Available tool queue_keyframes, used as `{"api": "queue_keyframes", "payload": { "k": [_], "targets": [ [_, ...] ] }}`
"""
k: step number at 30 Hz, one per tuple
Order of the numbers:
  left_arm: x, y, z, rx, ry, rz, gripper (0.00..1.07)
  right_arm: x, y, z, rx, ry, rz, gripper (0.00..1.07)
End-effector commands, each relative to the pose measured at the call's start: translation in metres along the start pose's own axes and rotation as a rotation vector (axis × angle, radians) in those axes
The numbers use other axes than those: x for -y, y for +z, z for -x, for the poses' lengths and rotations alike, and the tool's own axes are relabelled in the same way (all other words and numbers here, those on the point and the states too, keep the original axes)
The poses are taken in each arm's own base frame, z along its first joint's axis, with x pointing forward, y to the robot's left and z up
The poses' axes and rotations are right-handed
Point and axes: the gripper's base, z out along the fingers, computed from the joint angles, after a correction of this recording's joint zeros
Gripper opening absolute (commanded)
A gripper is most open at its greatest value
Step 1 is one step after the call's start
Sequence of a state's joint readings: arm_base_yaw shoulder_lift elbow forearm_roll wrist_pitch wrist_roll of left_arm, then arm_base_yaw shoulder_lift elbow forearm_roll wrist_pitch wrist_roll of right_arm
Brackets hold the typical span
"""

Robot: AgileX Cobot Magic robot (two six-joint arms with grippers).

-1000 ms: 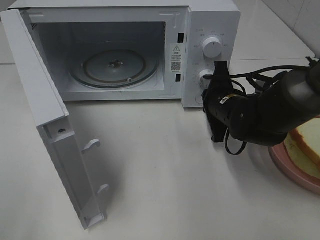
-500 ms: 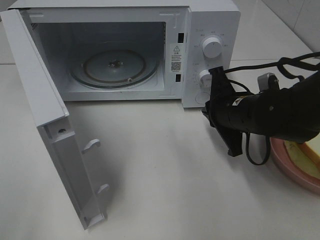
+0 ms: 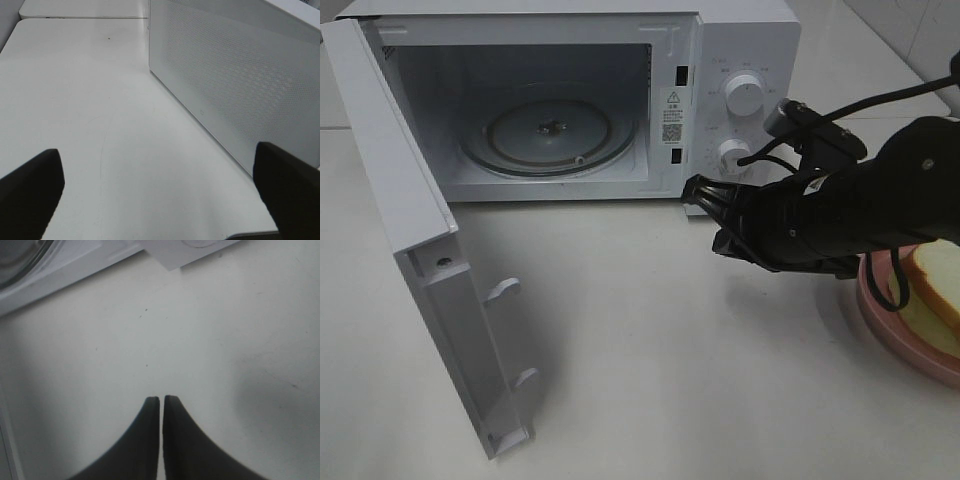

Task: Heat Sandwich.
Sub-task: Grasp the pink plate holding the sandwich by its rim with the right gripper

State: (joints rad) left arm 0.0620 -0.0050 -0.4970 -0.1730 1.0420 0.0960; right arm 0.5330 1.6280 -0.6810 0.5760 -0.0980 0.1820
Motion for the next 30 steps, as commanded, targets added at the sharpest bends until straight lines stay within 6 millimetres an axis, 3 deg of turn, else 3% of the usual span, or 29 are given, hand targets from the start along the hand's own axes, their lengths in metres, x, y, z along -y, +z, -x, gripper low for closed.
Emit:
{"api": "queue_keyframes", "payload": {
  "k": [1, 2, 5, 11, 17, 23, 27, 28, 29, 30],
  "targets": [
    [0.001, -0.002, -0.002, 0.031, -0.001, 0.000, 0.97, -0.005, -0.014, -0.002, -0.058, -0.265, 0.029, 0.07],
    [0.001, -0.002, -0.002, 0.031, -0.001, 0.000, 0.97, -0.006, -0.020, -0.004, -0.086, -0.355, 0.042, 0.08],
    [0.001, -0.002, -0.002, 0.031, -0.001, 0.000, 0.97, -0.005, -0.026, -0.004, -0.118, -0.404, 0.050, 0.09],
    [0.001, -0.002, -0.002, 0.031, -0.001, 0.000, 0.97, 0.009, -0.040, 0.005, -0.270, -0.422, 0.032, 0.11],
    [0.001, -0.002, -0.002, 0.031, -0.001, 0.000, 0.97, 0.027, -0.054, 0.010, -0.476, -0.579, -0.074, 0.15],
    [0.001, -0.002, -0.002, 0.031, -0.001, 0.000, 0.97, 0.035, -0.059, 0.012, -0.545, -0.613, -0.168, 0.21],
    [0.001, -0.002, -0.002, 0.031, -0.001, 0.000, 0.97, 0.040, -0.061, 0.013, -0.546, -0.591, -0.240, 0.37],
    [0.001, -0.002, -0.002, 0.031, -0.001, 0.000, 0.97, 0.040, -0.061, 0.013, -0.546, -0.591, -0.240, 0.37],
    [0.001, -0.002, -0.002, 0.031, -0.001, 0.000, 0.97, 0.041, -0.061, 0.014, -0.543, -0.586, -0.248, 0.45],
    [0.001, -0.002, -0.002, 0.031, -0.001, 0.000, 0.97, 0.042, -0.061, 0.014, -0.542, -0.592, -0.256, 0.59]
  ]
}}
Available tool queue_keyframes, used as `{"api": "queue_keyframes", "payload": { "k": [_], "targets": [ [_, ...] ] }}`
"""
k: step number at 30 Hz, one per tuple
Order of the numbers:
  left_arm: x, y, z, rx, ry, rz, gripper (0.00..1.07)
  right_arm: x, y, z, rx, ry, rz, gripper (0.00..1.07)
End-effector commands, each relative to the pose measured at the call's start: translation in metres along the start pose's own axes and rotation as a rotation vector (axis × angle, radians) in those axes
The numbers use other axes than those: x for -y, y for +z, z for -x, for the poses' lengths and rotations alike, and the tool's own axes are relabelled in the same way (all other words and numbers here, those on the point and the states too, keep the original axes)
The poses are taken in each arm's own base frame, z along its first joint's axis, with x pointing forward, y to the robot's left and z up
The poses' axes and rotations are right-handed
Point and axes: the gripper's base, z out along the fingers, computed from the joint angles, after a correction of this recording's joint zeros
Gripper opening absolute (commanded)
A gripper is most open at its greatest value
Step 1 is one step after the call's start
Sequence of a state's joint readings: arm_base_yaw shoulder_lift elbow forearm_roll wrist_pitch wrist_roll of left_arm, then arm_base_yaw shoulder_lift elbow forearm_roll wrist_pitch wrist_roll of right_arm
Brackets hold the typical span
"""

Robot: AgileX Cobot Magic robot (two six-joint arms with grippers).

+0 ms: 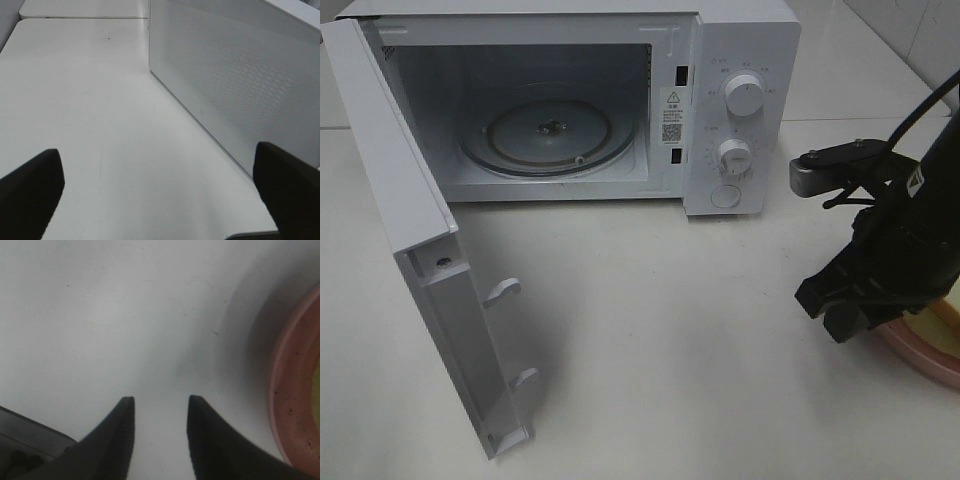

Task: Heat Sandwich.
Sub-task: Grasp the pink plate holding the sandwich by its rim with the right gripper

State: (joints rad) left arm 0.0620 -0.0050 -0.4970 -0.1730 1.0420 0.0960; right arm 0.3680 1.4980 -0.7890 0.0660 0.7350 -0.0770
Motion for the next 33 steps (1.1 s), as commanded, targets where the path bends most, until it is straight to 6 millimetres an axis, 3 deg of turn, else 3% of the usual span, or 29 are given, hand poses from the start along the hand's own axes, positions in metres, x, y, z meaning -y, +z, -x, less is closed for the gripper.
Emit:
{"api": "queue_keyframes", "payload": {
  "k": [1, 2, 5, 9, 13, 19, 33],
  "targets": [
    [0.001, -0.002, -0.002, 0.031, -0.001, 0.000, 0.97, 0.004, -0.003, -0.001, -0.001, 0.007, -0.027, 0.67],
    [0.001, -0.002, -0.002, 0.031, -0.001, 0.000, 0.97, 0.004, -0.003, -0.001, -0.001, 0.007, -0.027, 0.67],
    [0.001, -0.002, -0.002, 0.031, -0.001, 0.000, 0.97, 0.006, -0.003, -0.001, -0.003, -0.009, -0.041, 0.94],
    [0.001, -0.002, -0.002, 0.031, -0.001, 0.000, 0.97, 0.006, -0.004, -0.003, -0.021, -0.049, -0.043, 1.01],
    [0.001, -0.002, -0.002, 0.031, -0.001, 0.000, 0.97, 0.006, -0.004, -0.004, -0.042, -0.063, -0.042, 0.98],
    [0.001, -0.002, -0.002, 0.031, -0.001, 0.000, 0.97, 0.018, -0.004, -0.006, -0.057, -0.034, -0.063, 0.85],
    [0.001, -0.002, -0.002, 0.031, -0.001, 0.000, 0.97, 0.044, -0.005, -0.005, -0.009, 0.050, -0.083, 0.82]
  ]
}}
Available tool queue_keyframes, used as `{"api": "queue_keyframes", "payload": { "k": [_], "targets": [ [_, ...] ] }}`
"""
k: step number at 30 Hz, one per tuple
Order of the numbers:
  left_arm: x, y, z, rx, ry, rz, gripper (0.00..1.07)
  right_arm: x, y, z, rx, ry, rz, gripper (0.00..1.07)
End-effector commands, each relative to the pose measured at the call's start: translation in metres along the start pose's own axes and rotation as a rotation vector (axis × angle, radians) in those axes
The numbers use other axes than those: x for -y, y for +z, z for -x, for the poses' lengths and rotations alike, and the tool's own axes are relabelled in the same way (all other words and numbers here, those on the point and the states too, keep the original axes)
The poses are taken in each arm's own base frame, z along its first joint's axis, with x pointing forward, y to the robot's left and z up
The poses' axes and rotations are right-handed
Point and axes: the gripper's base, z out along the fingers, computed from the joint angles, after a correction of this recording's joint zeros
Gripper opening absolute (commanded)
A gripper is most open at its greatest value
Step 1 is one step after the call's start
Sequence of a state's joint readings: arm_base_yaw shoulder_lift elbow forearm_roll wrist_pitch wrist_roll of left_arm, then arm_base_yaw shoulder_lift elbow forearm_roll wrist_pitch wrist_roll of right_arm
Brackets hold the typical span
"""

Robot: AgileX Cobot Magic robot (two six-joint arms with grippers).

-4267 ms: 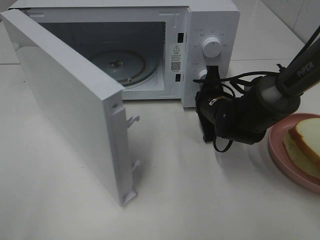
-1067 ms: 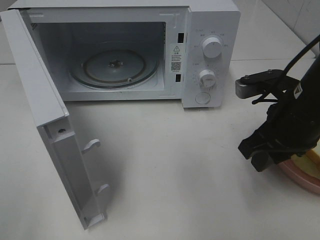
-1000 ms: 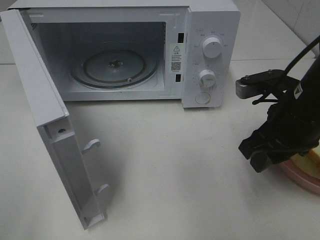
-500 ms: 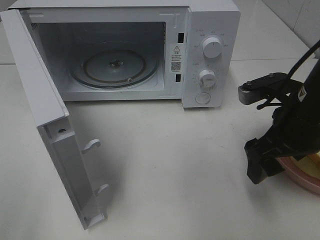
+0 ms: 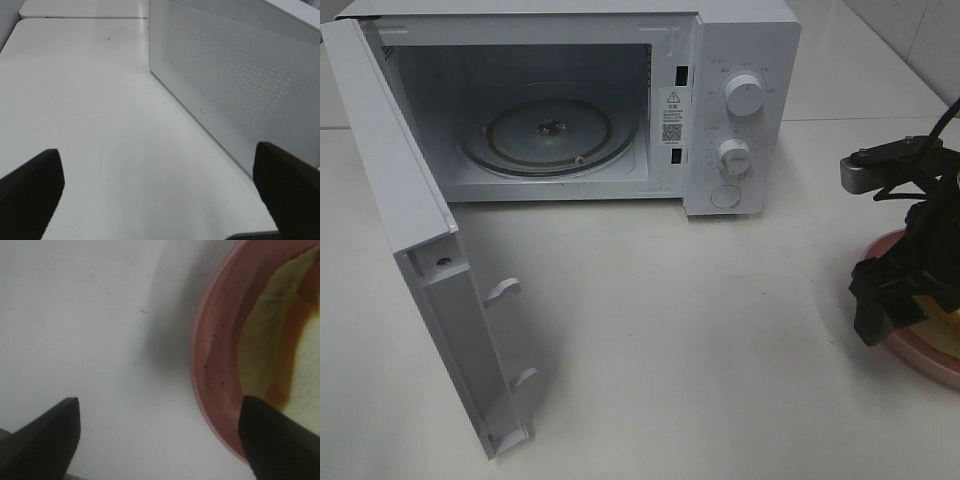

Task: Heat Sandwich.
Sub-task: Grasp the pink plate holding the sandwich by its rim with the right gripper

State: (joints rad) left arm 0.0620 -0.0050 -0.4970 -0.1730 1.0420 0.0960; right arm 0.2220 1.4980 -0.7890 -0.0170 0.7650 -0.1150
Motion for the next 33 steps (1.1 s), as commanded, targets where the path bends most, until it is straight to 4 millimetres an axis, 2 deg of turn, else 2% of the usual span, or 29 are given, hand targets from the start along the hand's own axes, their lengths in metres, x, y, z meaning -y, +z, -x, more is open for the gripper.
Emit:
{"api": "queue_keyframes", "payload": {
  "k": [1, 18, 27, 33],
  "targets": [
    [0.001, -0.002, -0.002, 0.031, -0.001, 0.000, 0.97, 0.004, -0.001, 0.002, 0.029, -0.001, -0.009, 0.81],
    [0.001, -0.002, -0.002, 0.031, -0.001, 0.000, 0.97, 0.006, 0.051, 0.018, -0.045, 0.013, -0.001, 0.79],
    [0.001, -0.002, -0.002, 0.031, -0.001, 0.000, 0.97, 0.010, 0.070, 0.020, -0.080, 0.035, -0.037, 0.77],
    [0.001, -0.002, -0.002, 0.031, -0.001, 0.000, 0.97, 0.010, 0.076, 0.021, -0.091, 0.034, -0.035, 0.76]
  ]
}}
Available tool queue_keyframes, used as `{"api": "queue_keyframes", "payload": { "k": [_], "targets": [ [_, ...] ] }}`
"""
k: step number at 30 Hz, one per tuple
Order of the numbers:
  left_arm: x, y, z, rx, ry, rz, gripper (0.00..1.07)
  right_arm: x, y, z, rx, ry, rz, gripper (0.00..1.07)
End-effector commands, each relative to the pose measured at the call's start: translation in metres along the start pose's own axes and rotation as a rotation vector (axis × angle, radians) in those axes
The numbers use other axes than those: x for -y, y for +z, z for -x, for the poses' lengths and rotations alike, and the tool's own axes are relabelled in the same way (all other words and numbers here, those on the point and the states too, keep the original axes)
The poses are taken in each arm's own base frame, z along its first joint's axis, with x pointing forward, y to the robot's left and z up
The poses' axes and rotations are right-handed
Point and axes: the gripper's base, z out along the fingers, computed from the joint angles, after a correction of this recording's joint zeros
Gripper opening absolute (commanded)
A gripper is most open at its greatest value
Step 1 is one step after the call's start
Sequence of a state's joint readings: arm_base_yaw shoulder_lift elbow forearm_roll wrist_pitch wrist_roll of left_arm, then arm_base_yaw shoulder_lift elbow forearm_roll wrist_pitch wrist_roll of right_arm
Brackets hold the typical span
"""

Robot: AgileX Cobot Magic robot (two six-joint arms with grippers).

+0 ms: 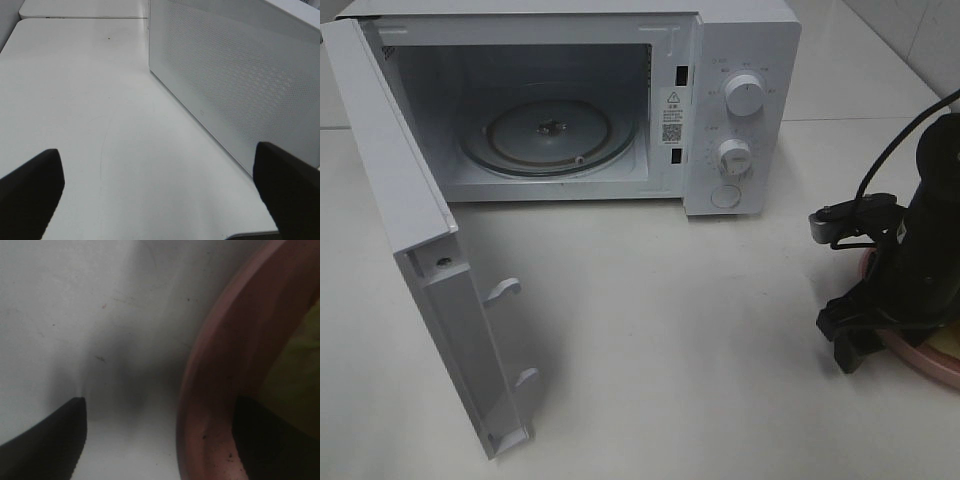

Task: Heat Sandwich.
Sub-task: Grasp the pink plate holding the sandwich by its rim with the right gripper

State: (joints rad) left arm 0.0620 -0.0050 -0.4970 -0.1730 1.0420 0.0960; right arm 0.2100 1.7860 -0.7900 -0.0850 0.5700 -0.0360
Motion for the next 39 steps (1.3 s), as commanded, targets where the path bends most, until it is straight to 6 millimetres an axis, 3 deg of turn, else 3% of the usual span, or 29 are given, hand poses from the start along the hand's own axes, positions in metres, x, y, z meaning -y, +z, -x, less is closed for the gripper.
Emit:
{"api": "queue_keyframes", "payload": {
  "k": [1, 7, 11, 14, 15, 16, 17, 19, 21, 22, 39],
  "targets": [
    [0.0008, -0.0024, -0.0017, 0.031, -0.001, 0.000, 0.97, 0.0010, 0.0011, 0.0013, 0.004, 0.002, -0.005, 0.76],
    [0.0008, -0.0024, -0.0017, 0.031, -0.001, 0.000, 0.97, 0.0010, 0.0011, 0.0013, 0.004, 0.007, -0.005, 0.74],
    [0.0008, -0.0024, -0.0017, 0.031, -0.001, 0.000, 0.97, 0.0016, 0.0011, 0.0018, 0.009, 0.024, -0.011, 0.65],
    [0.0008, -0.0024, -0.0017, 0.031, -0.001, 0.000, 0.97, 0.0024, 0.0011, 0.0019, 0.011, 0.042, -0.019, 0.46],
    [0.0008, -0.0024, -0.0017, 0.031, -0.001, 0.000, 0.97, 0.0024, 0.0011, 0.0019, 0.011, 0.042, -0.019, 0.46],
    [0.0008, -0.0024, -0.0017, 0.031, -0.001, 0.000, 0.97, 0.0029, 0.0011, 0.0020, 0.012, 0.047, -0.026, 0.40],
    [0.0008, -0.0024, -0.0017, 0.031, -0.001, 0.000, 0.97, 0.0038, 0.0011, 0.0025, 0.017, 0.050, -0.035, 0.27],
    [0.0008, -0.0024, -0.0017, 0.031, -0.001, 0.000, 0.97, 0.0043, 0.0010, 0.0033, 0.027, 0.063, -0.040, 0.16],
    [0.0008, -0.0024, -0.0017, 0.031, -0.001, 0.000, 0.97, 0.0044, 0.0010, 0.0037, 0.031, 0.068, -0.040, 0.11],
    [0.0008, -0.0024, -0.0017, 0.031, -0.001, 0.000, 0.97, 0.0044, 0.0010, 0.0040, 0.034, 0.072, -0.040, 0.01],
    [0.0008, -0.0024, -0.0017, 0.031, -0.001, 0.000, 0.97, 0.0044, 0.0010, 0.0038, 0.032, 0.075, -0.040, 0.00]
  ]
}}
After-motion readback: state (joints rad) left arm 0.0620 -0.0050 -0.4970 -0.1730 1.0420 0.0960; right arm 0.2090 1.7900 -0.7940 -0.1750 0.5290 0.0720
